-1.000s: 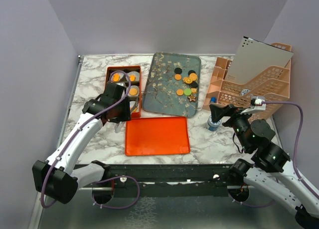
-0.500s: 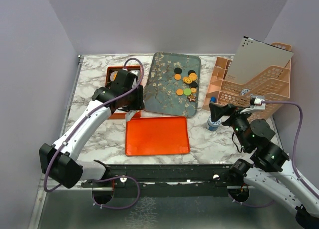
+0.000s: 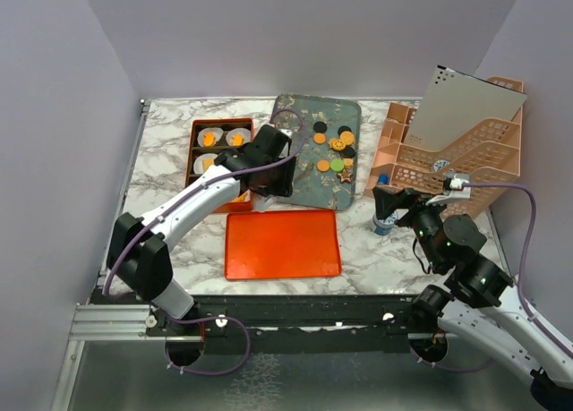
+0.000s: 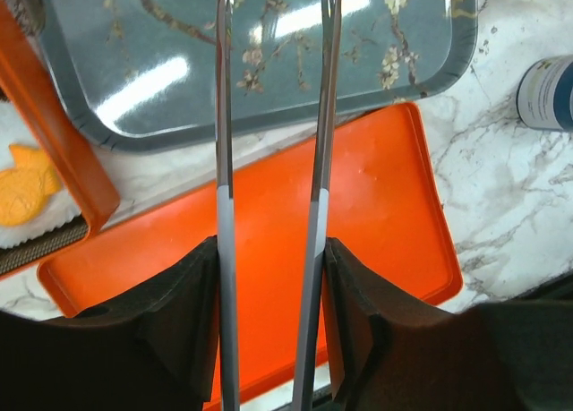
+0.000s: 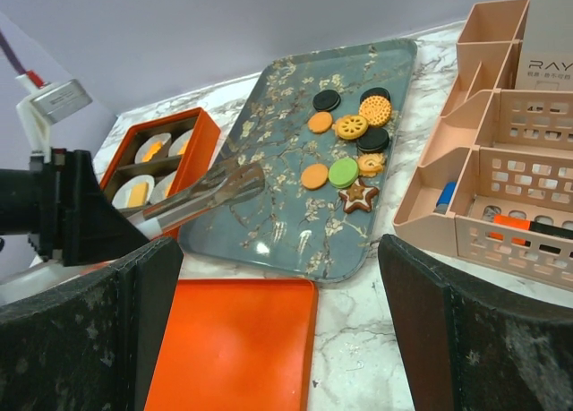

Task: Pack the cookies

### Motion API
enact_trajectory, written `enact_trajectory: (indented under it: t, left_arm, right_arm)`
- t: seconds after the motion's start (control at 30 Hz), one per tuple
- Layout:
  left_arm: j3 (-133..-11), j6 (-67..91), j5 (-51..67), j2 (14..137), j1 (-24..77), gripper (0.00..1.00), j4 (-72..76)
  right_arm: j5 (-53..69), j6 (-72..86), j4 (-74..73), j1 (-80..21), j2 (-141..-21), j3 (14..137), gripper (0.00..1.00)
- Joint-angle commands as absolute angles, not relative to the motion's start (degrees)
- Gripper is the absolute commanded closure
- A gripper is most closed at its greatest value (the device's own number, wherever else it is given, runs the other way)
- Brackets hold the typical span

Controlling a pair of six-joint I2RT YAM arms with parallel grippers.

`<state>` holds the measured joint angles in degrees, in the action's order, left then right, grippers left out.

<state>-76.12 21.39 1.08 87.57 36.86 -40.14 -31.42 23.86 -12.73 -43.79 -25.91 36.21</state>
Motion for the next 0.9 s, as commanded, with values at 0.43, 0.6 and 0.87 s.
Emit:
enact_trajectory:
  t: [0.43,0.6,0.87]
  left_arm:
    - [-90.37,15.27,-12.23,104.60,43.72,0.50,-37.51]
    - [-92.87,14.13,-12.06,107.70,44.48,0.50,-37.62]
    - [-94.59,13.54,-10.30,110.44,45.20,0.50,-38.05]
  right_arm:
    - [-34.40,22.94,-13.39,-43.86,-21.45,35.36,0.00]
    - [-35.03,22.57,-14.07,-43.86,-21.20,35.64,0.00]
    - [-35.85,21.45,-14.40,-43.86,-21.43,36.11,0.00]
